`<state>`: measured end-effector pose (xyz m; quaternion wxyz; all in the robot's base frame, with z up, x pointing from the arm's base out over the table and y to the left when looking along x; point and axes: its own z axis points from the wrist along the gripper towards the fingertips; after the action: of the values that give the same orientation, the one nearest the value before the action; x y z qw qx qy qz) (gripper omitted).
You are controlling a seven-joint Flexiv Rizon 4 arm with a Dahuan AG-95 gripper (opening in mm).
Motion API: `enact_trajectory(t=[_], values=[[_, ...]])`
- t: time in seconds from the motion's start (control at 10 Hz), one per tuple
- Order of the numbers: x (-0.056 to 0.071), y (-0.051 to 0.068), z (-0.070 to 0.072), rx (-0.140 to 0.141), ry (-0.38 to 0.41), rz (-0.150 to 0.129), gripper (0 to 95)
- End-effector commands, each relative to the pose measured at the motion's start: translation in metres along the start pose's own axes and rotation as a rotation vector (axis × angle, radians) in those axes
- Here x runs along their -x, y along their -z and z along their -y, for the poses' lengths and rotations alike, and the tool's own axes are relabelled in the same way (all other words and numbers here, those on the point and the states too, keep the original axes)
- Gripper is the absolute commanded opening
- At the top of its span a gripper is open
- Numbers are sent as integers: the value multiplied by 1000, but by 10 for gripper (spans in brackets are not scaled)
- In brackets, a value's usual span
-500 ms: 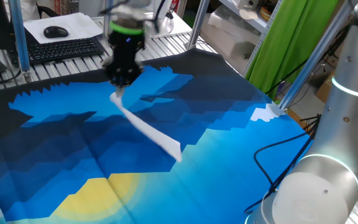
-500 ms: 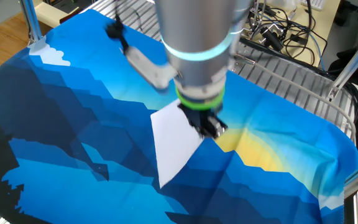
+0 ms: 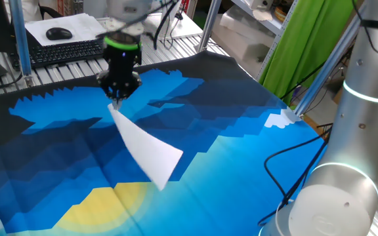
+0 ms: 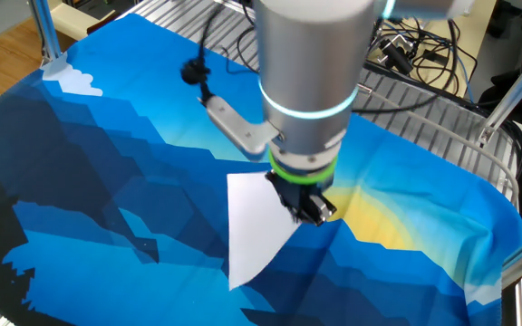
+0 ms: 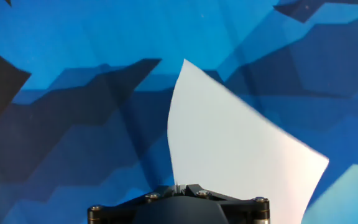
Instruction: Flip over and spread out the paper that is laid flat on the table
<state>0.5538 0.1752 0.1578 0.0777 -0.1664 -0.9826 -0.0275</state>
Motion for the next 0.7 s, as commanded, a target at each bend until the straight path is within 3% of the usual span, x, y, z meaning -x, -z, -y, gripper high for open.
enact_trajectory(t=[0.1,0.2,0.4,0.7], values=[[1,-4,-2,10,5,-5,380],[1,-4,-2,15,6,-8,380],[2,-4,-1,31,10,-18,0],[3,-8,6,14,16,-5,0]])
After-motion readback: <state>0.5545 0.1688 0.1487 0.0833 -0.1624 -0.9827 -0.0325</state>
